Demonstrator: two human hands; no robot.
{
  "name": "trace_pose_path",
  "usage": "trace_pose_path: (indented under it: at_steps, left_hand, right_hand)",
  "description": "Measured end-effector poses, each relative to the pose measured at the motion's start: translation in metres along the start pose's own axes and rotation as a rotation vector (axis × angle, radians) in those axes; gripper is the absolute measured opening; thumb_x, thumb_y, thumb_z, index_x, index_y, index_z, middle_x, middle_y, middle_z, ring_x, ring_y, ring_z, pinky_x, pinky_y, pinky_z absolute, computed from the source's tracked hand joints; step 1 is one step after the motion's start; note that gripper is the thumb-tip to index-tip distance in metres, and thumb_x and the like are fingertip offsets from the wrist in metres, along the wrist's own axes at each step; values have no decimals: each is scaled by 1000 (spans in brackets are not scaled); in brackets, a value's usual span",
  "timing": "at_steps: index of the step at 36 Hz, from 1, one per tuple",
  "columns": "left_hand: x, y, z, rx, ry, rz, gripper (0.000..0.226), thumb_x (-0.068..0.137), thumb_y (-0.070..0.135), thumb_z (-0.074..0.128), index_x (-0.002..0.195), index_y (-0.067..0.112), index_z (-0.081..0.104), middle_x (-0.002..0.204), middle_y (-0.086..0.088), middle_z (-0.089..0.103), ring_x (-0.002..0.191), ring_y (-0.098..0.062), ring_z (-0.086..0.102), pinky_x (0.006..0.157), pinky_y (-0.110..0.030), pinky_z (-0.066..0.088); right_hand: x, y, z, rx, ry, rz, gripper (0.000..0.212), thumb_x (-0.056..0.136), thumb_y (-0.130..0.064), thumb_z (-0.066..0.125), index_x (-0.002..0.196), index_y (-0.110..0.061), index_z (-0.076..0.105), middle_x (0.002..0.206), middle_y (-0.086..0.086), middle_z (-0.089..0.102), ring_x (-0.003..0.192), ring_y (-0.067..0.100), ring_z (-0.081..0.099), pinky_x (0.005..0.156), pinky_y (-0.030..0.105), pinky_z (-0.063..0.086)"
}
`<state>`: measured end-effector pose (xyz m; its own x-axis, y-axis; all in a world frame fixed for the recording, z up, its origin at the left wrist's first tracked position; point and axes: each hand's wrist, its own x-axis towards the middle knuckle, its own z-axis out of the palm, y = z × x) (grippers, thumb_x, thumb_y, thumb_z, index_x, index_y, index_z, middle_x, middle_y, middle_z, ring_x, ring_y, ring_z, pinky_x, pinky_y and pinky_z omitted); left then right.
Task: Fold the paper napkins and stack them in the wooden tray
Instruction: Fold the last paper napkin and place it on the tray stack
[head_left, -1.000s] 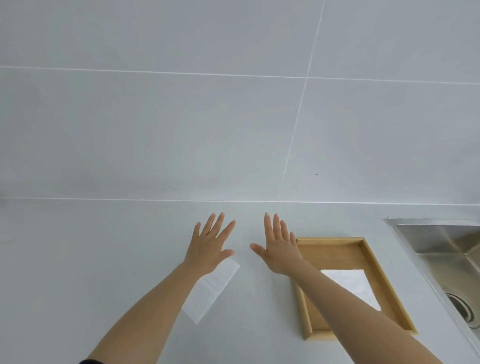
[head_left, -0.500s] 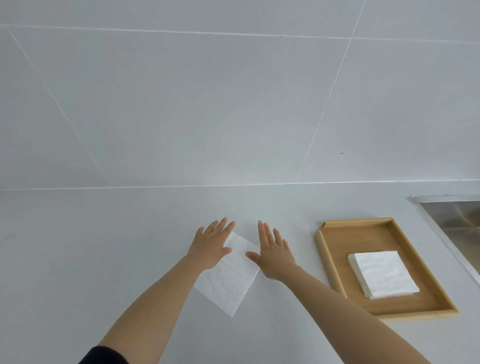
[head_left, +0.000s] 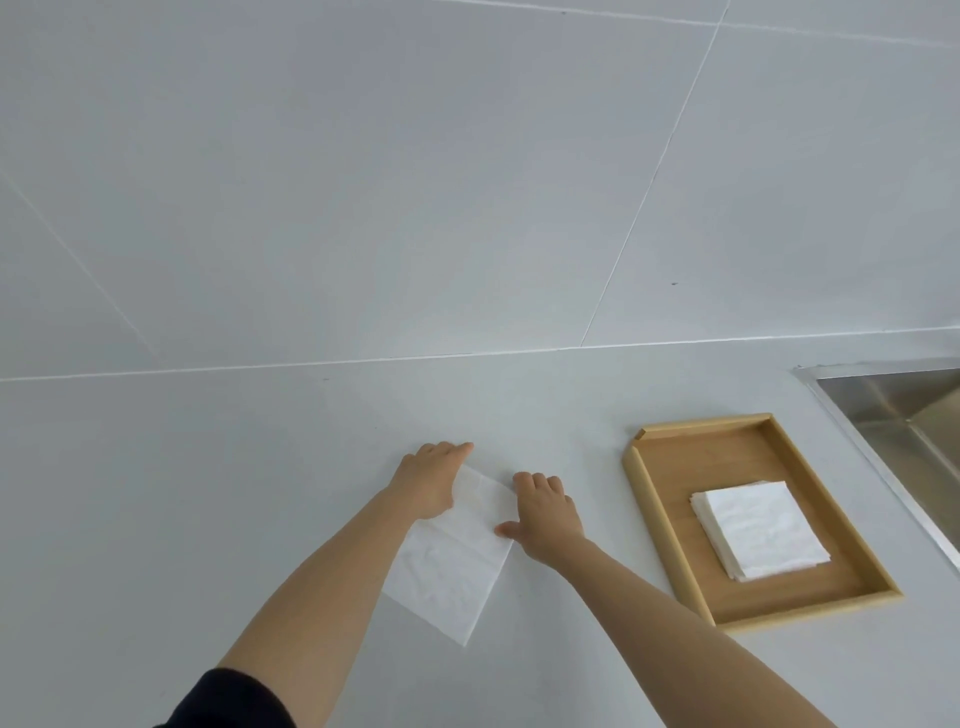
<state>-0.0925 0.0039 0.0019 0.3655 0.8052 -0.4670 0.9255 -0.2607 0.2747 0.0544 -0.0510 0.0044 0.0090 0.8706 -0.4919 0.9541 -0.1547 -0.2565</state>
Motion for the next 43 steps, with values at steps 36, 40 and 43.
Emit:
trace_pose_path:
  at_steps: [36,40,43]
  left_hand:
    - [-50,-7,-22,-387,40,12,17,78,8,63,67,16,54,72,3,51,67,-14,44,55,-19,31]
    - [-58,-10,-14,-319,-66,34,4,76,13,69,78,11,67,67,11,49,61,-4,44,55,-15,33]
    - [-59,-13,-11,-283,-161,-9,21,71,26,76,59,22,60,63,12,51,59,-4,46,55,-17,35]
  right_hand:
    - [-22,-5,-26,231,62,-141,16,83,-3,52,96,-6,61,106,11,64,85,21,54,69,28,41]
    - [-28,-3,-14,150,-86,-170,20,81,-10,63,101,-5,63,115,11,64,103,26,60,81,33,48]
    - [-31,-1,-12,123,-197,-176,27,79,-22,70,99,-6,66,114,10,67,107,25,61,92,35,48]
